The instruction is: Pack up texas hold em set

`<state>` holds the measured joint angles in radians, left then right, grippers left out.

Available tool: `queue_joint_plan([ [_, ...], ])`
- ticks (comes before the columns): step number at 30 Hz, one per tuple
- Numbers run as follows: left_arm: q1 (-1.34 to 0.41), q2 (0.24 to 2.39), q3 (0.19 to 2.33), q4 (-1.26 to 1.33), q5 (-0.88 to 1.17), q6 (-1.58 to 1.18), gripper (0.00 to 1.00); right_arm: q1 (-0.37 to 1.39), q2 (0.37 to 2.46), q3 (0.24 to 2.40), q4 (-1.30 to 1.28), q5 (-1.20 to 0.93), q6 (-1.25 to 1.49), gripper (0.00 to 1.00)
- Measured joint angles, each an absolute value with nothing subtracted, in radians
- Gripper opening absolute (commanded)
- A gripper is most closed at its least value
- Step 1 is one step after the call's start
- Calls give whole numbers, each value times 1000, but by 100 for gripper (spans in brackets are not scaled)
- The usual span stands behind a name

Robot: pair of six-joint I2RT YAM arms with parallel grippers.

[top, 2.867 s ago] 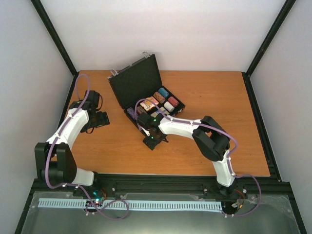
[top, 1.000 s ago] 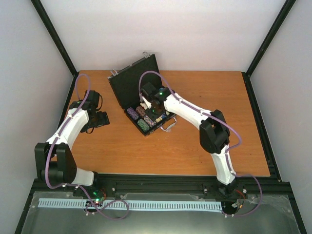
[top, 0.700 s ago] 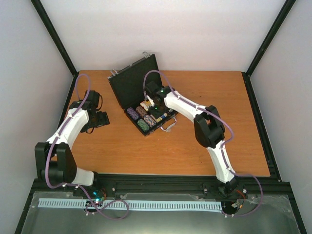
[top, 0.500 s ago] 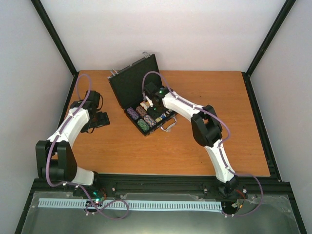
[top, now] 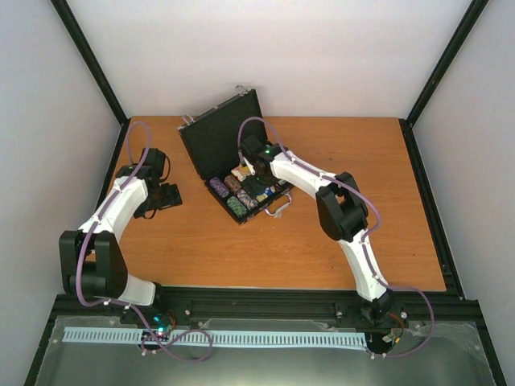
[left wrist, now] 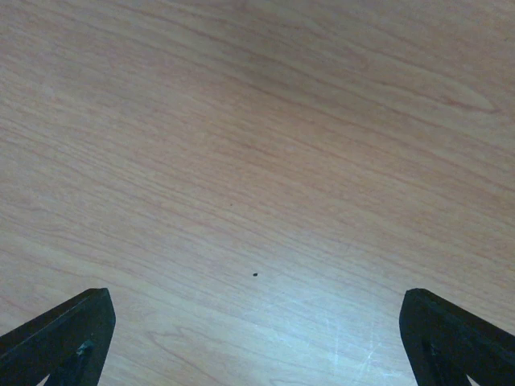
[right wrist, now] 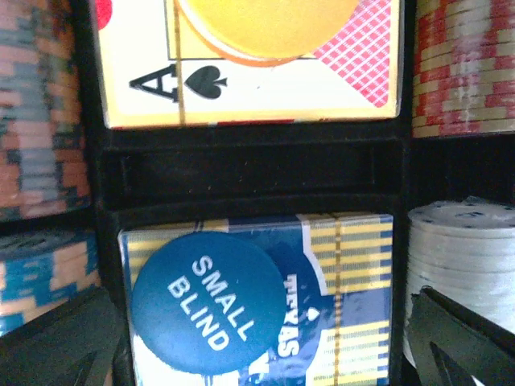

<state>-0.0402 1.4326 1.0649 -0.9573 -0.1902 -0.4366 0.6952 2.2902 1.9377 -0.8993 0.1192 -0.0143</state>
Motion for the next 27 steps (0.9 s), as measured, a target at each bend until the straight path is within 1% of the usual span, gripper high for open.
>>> queue_joint_plan([
  [5, -40, 1433, 1101, -959, -186, -436, 100, 696, 2231, 1899, -897, 95, -26, 100],
  [10, -40, 1433, 1149, -966, -186, -437, 100, 697, 2126, 1868, -897, 59, -30, 100],
  [14, -40, 1438, 1210, -986, -196, -437, 100, 696, 2033, 1848, -905, 68, -30, 100],
  [20, -9, 1535, 1440, -1016, -197, -438, 100, 674, 1959, 1832, -925, 95, -13, 100],
  [27, 51, 1731, 1796, -1052, -147, -475, 100, 613, 1929, 1787, -932, 97, 35, 100],
])
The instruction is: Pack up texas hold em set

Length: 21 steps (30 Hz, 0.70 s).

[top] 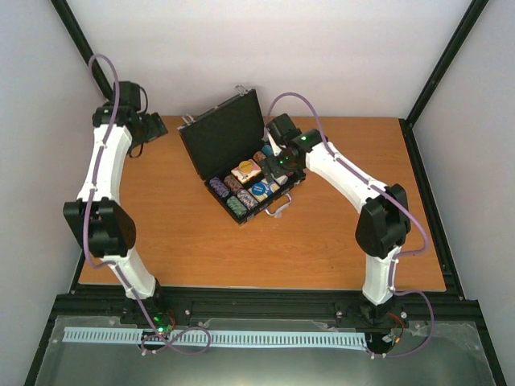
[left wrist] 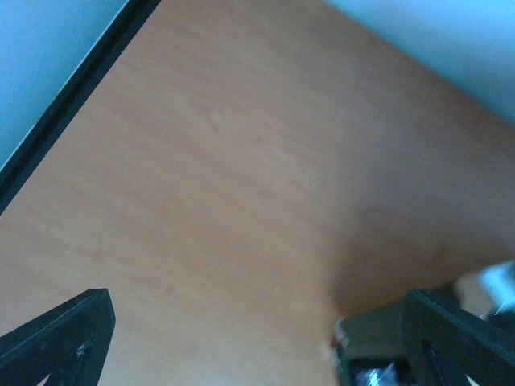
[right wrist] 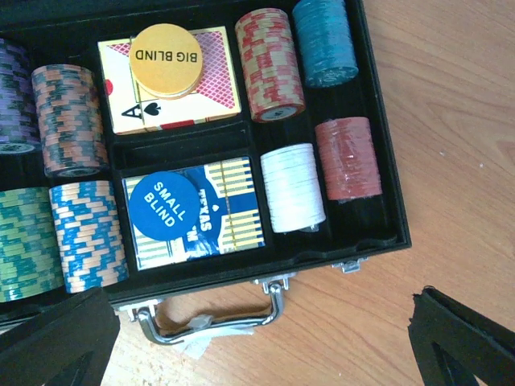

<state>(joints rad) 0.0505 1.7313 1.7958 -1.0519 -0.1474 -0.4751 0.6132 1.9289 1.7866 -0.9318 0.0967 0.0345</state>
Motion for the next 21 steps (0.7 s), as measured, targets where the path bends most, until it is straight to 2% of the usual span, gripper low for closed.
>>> queue_joint_plan([
  [3, 60, 1835, 1948, -1059, -123, -511, 100, 610, 1900, 1769, -932, 95, 46, 100],
  [9, 61, 2010, 2117, -1056, -72, -585, 99, 612, 1833, 1745, -944, 124, 46, 100],
  [16, 61, 2155, 2129, -1022, 74, -667, 98, 606, 1773, 1712, -963, 163, 55, 100],
  [21, 61, 2160, 2086, -978, 175, -691, 99, 599, 1737, 1678, -976, 184, 70, 100],
])
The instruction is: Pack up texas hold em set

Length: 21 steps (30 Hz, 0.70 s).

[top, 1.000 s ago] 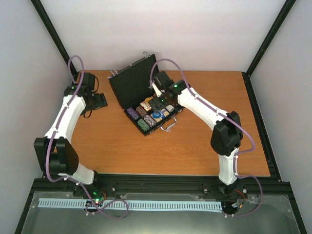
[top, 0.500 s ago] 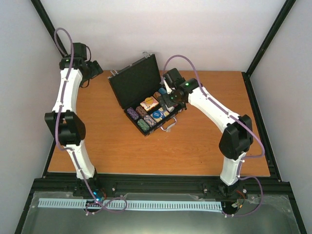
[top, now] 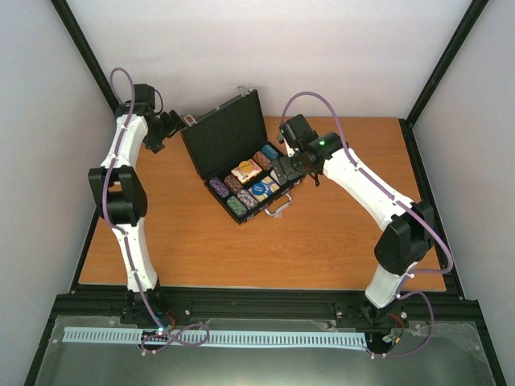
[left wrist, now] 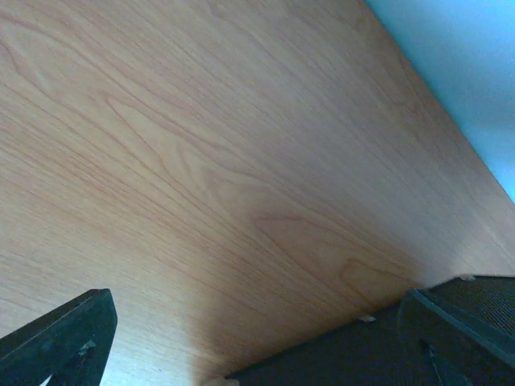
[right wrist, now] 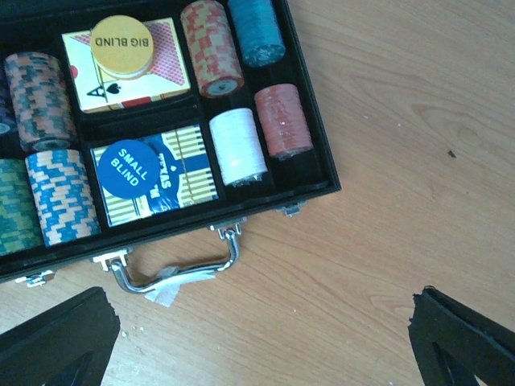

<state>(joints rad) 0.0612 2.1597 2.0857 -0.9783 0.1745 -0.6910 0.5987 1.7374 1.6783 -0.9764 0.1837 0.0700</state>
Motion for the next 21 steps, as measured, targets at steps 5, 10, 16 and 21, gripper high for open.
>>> queue_joint_plan([
  [5, 58, 2106, 1977, -913, 284, -711, 99, 596, 1703, 1628, -976, 189, 84, 100],
  [10, 11, 2027, 1858, -882, 345, -711, 99, 595, 1677, 1574, -974, 193, 100, 100],
  [16, -110, 1909, 1699, -857, 388, -711, 99, 595, 1631, 1541, -972, 221, 129, 100],
  [21, -149, 1837, 1613, -861, 408, -709, 99, 589, 1547, 1543, -968, 233, 156, 100],
])
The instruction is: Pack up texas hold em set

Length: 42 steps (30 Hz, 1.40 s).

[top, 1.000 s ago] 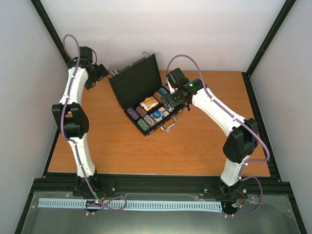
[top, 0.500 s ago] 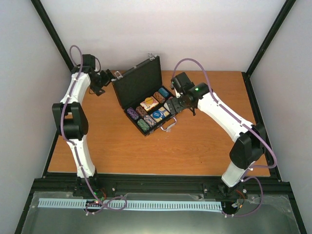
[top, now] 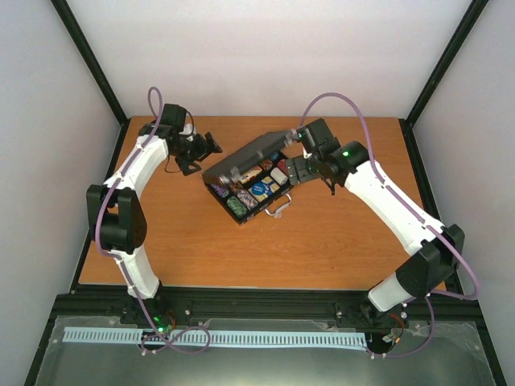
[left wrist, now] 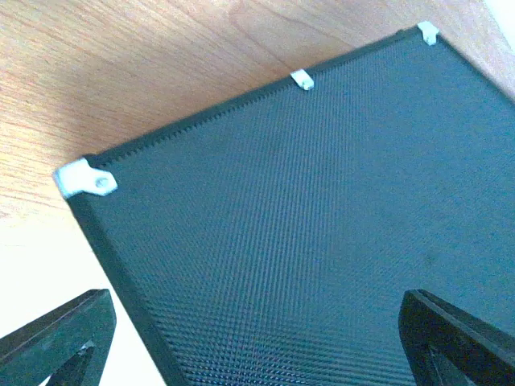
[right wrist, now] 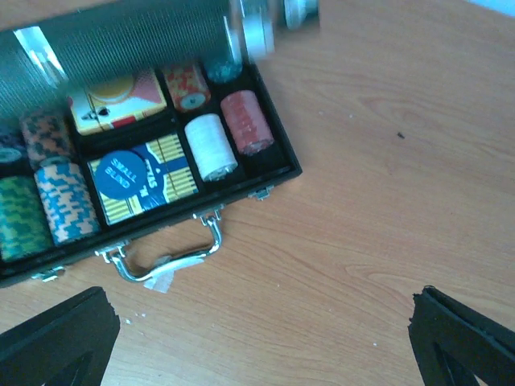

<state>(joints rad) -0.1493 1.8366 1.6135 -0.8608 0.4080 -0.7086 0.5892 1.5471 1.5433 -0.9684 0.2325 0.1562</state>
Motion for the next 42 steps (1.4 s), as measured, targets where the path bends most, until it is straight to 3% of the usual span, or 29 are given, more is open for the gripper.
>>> queue_joint_plan([
  [11, -136, 1804, 1609, -862, 440, -676, 98, 588, 1518, 1574, -971, 173, 179, 99],
  [17, -159, 1803, 1628, -836, 516, -649, 98, 588, 1529, 1537, -933, 34, 192, 83],
  [25, -188, 1951, 1816, -863, 455, -586, 98, 588, 1529, 1344, -809, -242, 261, 49],
  [28, -187, 2036, 1911, -883, 397, -566, 98, 588, 1529, 1295, -763, -311, 283, 19],
  [30, -185, 2096, 1973, -888, 355, -564, 98, 588, 1529, 1258, -724, -354, 301, 10],
  [39, -181, 2308, 2094, -859, 323, -579, 97, 588, 1528, 1102, -557, -439, 400, 10],
  [42, -181, 2369, 2098, -846, 334, -580, 97, 592, 1534, 1077, -500, -464, 435, 16],
])
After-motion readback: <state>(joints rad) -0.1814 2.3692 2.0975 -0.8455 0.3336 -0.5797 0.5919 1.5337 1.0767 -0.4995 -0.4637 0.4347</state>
